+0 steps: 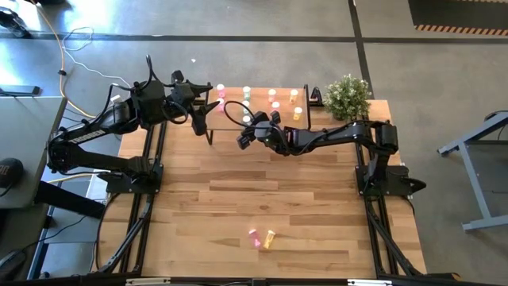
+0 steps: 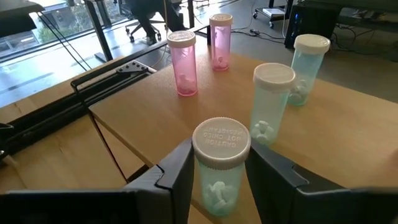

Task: Pick and place medicine bottles onto shelf by color
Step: Put the blue pill bottle on the shelf aligned with the other blue pill bottles

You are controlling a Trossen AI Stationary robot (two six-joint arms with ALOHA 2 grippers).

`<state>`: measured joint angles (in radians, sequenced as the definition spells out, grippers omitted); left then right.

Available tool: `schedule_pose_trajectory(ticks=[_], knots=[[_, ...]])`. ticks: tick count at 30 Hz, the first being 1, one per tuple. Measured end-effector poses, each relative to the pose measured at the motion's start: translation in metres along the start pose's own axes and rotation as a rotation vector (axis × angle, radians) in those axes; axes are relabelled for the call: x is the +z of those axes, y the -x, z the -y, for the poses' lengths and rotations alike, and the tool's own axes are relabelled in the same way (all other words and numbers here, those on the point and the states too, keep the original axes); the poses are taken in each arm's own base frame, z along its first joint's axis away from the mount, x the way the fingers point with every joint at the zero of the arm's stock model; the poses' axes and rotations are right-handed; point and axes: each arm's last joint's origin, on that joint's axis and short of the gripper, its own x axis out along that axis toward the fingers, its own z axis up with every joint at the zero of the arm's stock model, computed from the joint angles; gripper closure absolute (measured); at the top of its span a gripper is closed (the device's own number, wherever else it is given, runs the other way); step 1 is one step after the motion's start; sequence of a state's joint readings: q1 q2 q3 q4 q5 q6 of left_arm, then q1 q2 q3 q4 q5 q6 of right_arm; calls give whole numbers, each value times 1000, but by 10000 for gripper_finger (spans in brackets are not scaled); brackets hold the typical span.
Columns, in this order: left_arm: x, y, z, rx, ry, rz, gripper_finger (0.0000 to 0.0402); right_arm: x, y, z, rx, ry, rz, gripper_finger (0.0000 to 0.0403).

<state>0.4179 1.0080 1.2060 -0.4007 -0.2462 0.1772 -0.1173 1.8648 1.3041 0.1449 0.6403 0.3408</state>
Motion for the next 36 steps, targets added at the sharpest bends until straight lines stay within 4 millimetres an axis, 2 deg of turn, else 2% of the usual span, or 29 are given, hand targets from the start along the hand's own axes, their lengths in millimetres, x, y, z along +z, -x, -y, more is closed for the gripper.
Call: schedule_pose_trajectory(ticks=[10,36], knots=[[0,0,0,0,-1,0,174,0,0,0,-4,-2,1,235],[0,0,0,0,-1,0,174,-6,4,-3,-22,-15,-32,251]])
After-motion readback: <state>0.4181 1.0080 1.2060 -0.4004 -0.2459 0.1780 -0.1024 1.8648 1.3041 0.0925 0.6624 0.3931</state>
